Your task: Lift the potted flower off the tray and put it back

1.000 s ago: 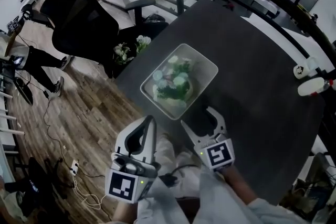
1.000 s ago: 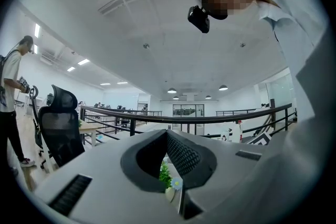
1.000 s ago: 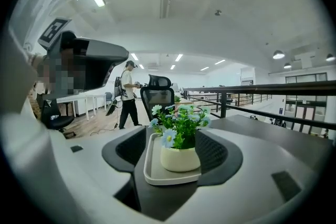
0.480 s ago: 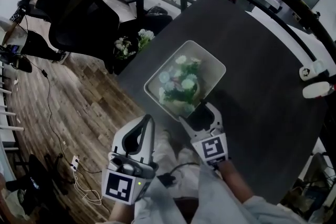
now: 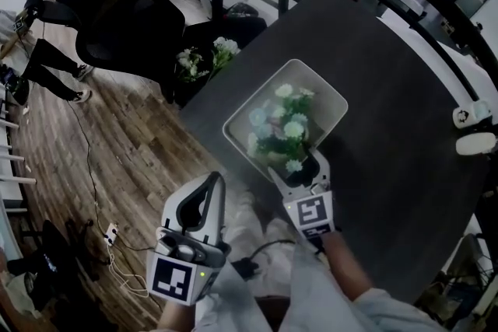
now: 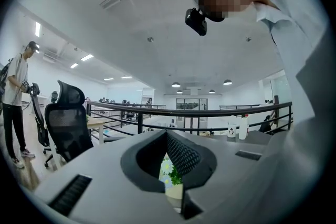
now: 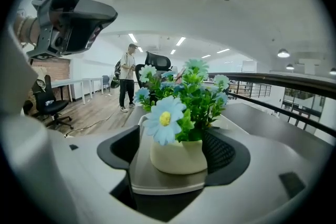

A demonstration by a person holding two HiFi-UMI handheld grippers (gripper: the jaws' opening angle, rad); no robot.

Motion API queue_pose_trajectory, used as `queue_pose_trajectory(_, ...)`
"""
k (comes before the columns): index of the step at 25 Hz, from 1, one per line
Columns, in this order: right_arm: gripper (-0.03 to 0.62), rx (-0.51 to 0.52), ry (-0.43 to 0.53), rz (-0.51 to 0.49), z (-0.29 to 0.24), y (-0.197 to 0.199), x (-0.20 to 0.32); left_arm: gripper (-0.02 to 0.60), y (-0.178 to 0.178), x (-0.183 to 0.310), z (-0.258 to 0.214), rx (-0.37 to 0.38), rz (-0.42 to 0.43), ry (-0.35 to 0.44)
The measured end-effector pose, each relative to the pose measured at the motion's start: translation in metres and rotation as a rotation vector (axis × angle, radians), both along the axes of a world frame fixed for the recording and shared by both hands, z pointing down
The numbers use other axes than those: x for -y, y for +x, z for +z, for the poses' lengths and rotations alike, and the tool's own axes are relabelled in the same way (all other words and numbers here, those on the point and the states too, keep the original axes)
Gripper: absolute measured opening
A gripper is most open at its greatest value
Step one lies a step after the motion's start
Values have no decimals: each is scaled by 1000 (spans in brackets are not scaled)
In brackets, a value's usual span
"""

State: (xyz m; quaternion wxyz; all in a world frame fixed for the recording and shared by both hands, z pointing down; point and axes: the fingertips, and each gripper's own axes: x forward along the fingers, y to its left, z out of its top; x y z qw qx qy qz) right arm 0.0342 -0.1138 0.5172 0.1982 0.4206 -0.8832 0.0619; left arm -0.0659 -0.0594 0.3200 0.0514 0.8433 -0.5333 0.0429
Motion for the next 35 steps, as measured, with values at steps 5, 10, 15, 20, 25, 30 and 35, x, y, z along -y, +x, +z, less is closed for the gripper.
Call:
queue_pose_trajectory(5,362,-28,5,-7,4,-10,8,0,-9,3,2,4,-15,-7)
queue_pose_trajectory(10,381,-41,-10,-1,3,-19,19,0,-13,7,5,2,-17,-17)
queue_pose_trajectory(15,402,-39,-12,19,3,-23,26,0,-13,11,8,-4,-6,-26)
queue_pose_trajectory(20,402,7,-18,64,-1,-23,33,0,-16,14,12,-3,2,-34)
queue_pose_trajectory(25,399,82,-9,114,-4,-20,41,0,-19,15,14,-6,14,-41)
queue_pose_trajectory(30,363,112,-9,137,-5,-16,48,0,-22,19,17,-10,22,-47)
queue_pose_trajectory(35,221,98,34,157,-6,-11,53,0,-22,23,19,-13,37,-48)
